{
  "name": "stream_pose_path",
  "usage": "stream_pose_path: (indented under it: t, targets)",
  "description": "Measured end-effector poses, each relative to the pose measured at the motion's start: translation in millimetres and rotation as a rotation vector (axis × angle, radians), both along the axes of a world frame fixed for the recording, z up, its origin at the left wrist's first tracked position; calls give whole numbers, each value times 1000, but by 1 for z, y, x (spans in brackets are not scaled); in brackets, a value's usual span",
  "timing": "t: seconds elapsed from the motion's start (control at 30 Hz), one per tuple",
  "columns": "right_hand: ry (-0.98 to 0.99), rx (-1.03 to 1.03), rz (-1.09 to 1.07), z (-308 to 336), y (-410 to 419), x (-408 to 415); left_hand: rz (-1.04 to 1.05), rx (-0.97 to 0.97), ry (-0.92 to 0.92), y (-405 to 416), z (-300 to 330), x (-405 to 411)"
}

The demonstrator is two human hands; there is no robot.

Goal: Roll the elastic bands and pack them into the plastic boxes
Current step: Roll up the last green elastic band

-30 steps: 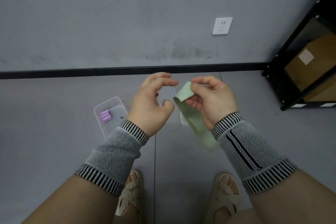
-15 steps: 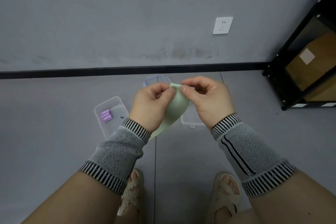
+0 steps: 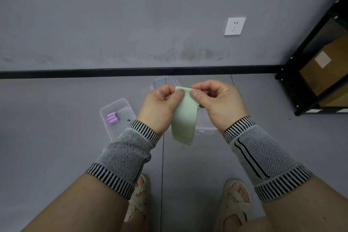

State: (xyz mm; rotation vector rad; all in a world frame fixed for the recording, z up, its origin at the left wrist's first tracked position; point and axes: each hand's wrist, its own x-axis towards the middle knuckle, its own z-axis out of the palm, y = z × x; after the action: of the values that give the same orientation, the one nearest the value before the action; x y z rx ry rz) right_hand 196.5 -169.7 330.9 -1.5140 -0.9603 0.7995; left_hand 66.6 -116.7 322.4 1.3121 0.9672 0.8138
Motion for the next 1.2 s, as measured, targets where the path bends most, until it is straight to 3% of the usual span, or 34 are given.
stream_pose_path:
  t: [0.23, 0.53, 0.77, 1.0, 1.2]
  targets:
    - [-120, -2, -34, -5, 2, 2, -29, 11, 75, 2, -5, 2]
    - [-31, 6, 22, -4, 3, 2, -20, -5, 56, 2, -6, 6]
    - [-154, 2, 30, -3, 2, 0, 12, 68, 145, 2, -7, 9]
    - [-246, 13, 36, -4, 3, -2, 0, -5, 120, 3, -5, 7]
    - [-167, 4, 72, -5, 4, -4, 15, -40, 95, 4, -1, 2]
